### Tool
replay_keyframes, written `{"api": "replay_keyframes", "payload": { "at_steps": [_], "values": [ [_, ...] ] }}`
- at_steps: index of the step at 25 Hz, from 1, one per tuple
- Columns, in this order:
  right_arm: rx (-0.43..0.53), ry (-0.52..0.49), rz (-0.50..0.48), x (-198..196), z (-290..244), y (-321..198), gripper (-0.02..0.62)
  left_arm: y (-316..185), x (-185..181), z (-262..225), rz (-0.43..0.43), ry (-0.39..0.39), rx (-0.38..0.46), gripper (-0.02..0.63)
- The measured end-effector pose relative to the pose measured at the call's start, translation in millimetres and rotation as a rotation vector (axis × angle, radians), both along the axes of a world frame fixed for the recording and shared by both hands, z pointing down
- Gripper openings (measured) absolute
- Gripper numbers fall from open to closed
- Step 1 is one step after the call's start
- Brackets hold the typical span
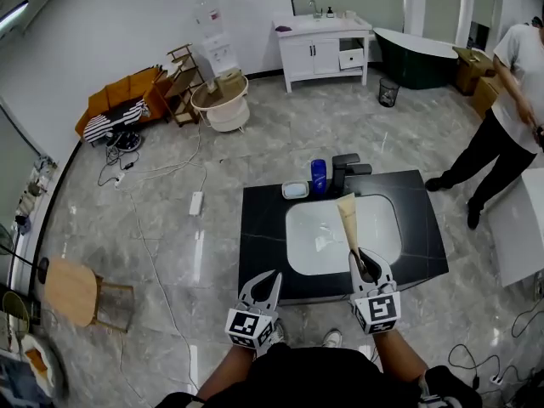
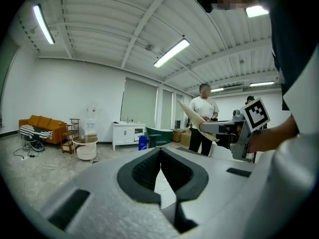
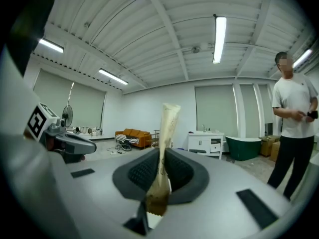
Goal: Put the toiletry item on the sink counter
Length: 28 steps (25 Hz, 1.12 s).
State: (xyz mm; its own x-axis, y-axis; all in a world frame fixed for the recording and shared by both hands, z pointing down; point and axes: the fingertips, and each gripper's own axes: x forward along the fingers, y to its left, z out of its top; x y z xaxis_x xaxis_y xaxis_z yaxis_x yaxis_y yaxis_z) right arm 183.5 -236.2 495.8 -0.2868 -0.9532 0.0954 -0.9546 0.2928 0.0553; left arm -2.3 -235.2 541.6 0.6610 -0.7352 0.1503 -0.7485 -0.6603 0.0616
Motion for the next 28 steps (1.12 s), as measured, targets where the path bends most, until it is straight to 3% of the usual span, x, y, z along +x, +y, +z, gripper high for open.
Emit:
{"api": "replay_keyframes", "payload": {
  "at_steps": [13,20,28],
  "values": [
    [-0.055,-0.035,-0.010,-95,30,-51,0.040,-33,-109,14,-0.078,0.002,-0.003,0.006],
    [-0.171,-0.057,-0.030,-132,77,-80,0.040,-36,-146,14,-0.098,0.004,0.000,0.006],
    [-0.310,-0.004,-0.047,-172,144,-104,0.040,-43,-179,27,-0.134,0.010,-0.026,0.006]
  ]
}}
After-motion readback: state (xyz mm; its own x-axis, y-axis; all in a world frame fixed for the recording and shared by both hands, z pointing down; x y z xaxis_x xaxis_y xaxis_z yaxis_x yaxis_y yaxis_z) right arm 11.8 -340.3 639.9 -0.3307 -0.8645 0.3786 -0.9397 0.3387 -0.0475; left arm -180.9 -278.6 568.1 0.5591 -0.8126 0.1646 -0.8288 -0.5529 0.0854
